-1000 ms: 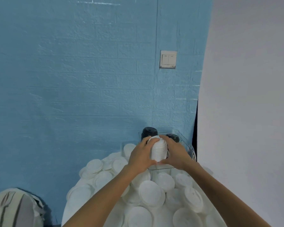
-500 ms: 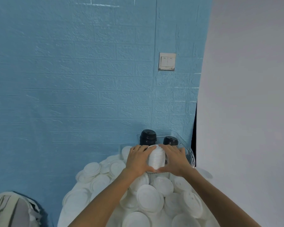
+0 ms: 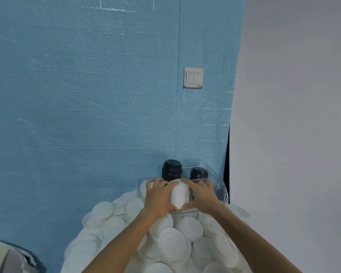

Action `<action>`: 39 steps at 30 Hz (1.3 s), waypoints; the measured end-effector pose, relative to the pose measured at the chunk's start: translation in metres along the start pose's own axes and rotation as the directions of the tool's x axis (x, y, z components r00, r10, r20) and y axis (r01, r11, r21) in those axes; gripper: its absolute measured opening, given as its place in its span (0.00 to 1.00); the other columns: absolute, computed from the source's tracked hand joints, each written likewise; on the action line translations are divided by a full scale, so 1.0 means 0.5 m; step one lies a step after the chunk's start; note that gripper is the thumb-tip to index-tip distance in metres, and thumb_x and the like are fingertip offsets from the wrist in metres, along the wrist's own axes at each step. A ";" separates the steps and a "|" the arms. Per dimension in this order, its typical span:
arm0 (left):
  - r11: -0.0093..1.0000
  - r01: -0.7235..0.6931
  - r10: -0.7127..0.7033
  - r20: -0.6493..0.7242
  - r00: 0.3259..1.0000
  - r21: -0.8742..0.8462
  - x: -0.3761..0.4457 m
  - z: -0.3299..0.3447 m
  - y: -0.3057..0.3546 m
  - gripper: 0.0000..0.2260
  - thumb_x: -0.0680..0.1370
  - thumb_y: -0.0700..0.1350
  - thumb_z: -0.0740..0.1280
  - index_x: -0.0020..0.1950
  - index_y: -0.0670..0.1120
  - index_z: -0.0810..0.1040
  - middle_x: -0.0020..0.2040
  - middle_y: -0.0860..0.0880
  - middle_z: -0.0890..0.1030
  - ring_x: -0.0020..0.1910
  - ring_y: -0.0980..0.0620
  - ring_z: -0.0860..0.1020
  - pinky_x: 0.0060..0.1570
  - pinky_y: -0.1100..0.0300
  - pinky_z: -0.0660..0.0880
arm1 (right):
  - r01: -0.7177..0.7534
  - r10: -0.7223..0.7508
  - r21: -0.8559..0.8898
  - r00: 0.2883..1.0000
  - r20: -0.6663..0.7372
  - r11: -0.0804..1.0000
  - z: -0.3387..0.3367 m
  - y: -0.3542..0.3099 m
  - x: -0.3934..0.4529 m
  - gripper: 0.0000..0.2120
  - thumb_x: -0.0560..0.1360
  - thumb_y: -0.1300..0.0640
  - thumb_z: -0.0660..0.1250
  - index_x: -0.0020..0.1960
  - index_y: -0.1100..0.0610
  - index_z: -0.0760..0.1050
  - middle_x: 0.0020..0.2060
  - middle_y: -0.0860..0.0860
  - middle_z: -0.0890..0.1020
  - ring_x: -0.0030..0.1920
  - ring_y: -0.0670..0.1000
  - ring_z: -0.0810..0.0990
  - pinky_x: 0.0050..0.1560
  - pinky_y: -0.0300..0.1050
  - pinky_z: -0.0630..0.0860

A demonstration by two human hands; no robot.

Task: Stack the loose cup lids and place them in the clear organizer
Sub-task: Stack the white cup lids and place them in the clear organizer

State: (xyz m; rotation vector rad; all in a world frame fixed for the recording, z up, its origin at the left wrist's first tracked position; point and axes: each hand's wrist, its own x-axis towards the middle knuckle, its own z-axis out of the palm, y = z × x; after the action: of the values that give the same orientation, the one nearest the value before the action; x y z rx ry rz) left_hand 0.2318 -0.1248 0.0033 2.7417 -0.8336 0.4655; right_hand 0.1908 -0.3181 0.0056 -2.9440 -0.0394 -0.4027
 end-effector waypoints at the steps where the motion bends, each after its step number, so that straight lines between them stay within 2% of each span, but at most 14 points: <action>1: 1.000 0.004 -0.004 0.000 1.000 -0.007 -0.001 0.001 0.001 0.42 0.69 0.66 0.75 0.79 0.63 0.61 0.75 0.55 0.71 0.76 0.49 0.60 0.72 0.49 0.46 | 0.008 -0.008 -0.012 1.000 -0.001 1.000 0.002 0.000 -0.001 0.47 0.65 0.31 0.75 0.78 0.37 0.56 0.60 0.46 0.79 0.61 0.51 0.72 0.55 0.49 0.55; 6: 0.999 0.024 -0.024 0.008 1.000 -0.022 0.003 -0.001 0.009 0.36 0.71 0.63 0.76 0.76 0.61 0.67 0.74 0.55 0.72 0.77 0.48 0.59 0.74 0.48 0.46 | 0.036 -0.037 -0.080 0.999 -0.001 0.996 0.011 -0.004 -0.001 0.46 0.66 0.35 0.77 0.77 0.41 0.58 0.69 0.44 0.75 0.64 0.51 0.71 0.60 0.52 0.59; 11: 0.998 0.008 -0.010 0.046 0.999 0.056 0.005 0.008 0.016 0.34 0.70 0.63 0.76 0.73 0.59 0.68 0.74 0.54 0.71 0.79 0.45 0.57 0.76 0.45 0.45 | 0.048 -0.047 -0.162 0.999 0.012 0.986 0.026 -0.006 0.010 0.42 0.65 0.33 0.76 0.72 0.43 0.62 0.66 0.44 0.75 0.61 0.51 0.71 0.60 0.53 0.60; 15: 0.997 0.021 -0.024 0.053 0.998 0.071 0.002 0.014 0.018 0.31 0.71 0.65 0.74 0.71 0.58 0.73 0.74 0.53 0.70 0.80 0.45 0.55 0.76 0.44 0.42 | 0.075 -0.067 -0.199 0.997 0.044 0.977 0.023 -0.002 0.015 0.39 0.65 0.32 0.75 0.70 0.43 0.65 0.64 0.44 0.77 0.60 0.52 0.71 0.58 0.52 0.59; 21: 0.997 0.049 -0.052 0.051 0.997 0.064 -0.002 0.023 0.019 0.29 0.73 0.65 0.73 0.72 0.59 0.76 0.75 0.52 0.69 0.80 0.45 0.55 0.73 0.45 0.37 | 0.095 -0.074 -0.208 0.992 0.106 0.974 0.012 -0.003 0.020 0.33 0.69 0.36 0.75 0.68 0.45 0.68 0.64 0.45 0.77 0.61 0.52 0.71 0.58 0.52 0.58; 26: 0.998 0.018 -0.023 0.070 0.997 0.065 0.004 0.020 0.016 0.28 0.73 0.63 0.74 0.71 0.58 0.76 0.73 0.53 0.72 0.80 0.45 0.56 0.76 0.44 0.42 | 0.083 -0.058 -0.189 0.989 0.137 0.979 0.001 -0.001 0.023 0.32 0.70 0.37 0.74 0.69 0.45 0.70 0.66 0.45 0.77 0.64 0.52 0.71 0.61 0.53 0.59; 34: 0.999 -0.030 0.033 0.060 0.998 -0.040 -0.001 0.027 0.000 0.23 0.77 0.61 0.71 0.70 0.56 0.78 0.72 0.54 0.74 0.82 0.48 0.53 0.78 0.50 0.55 | 0.051 -0.034 -0.136 0.992 0.122 0.989 0.013 -0.007 0.011 0.31 0.72 0.38 0.74 0.71 0.45 0.69 0.67 0.45 0.75 0.65 0.52 0.72 0.63 0.53 0.59; 39: 0.996 -0.052 0.057 0.076 0.995 -0.071 -0.005 0.029 -0.008 0.20 0.79 0.60 0.68 0.70 0.56 0.78 0.75 0.54 0.69 0.83 0.49 0.50 0.79 0.50 0.54 | 0.048 -0.027 -0.143 0.989 0.145 0.989 0.005 -0.008 0.005 0.32 0.73 0.37 0.72 0.73 0.43 0.69 0.69 0.45 0.73 0.67 0.52 0.69 0.64 0.53 0.58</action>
State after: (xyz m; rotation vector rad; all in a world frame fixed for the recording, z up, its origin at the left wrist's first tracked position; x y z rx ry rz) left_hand 0.2353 -0.1248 -0.0115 2.6945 -0.9280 0.3359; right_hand 0.1938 -0.3137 0.0048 -3.1168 -0.0869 -0.2063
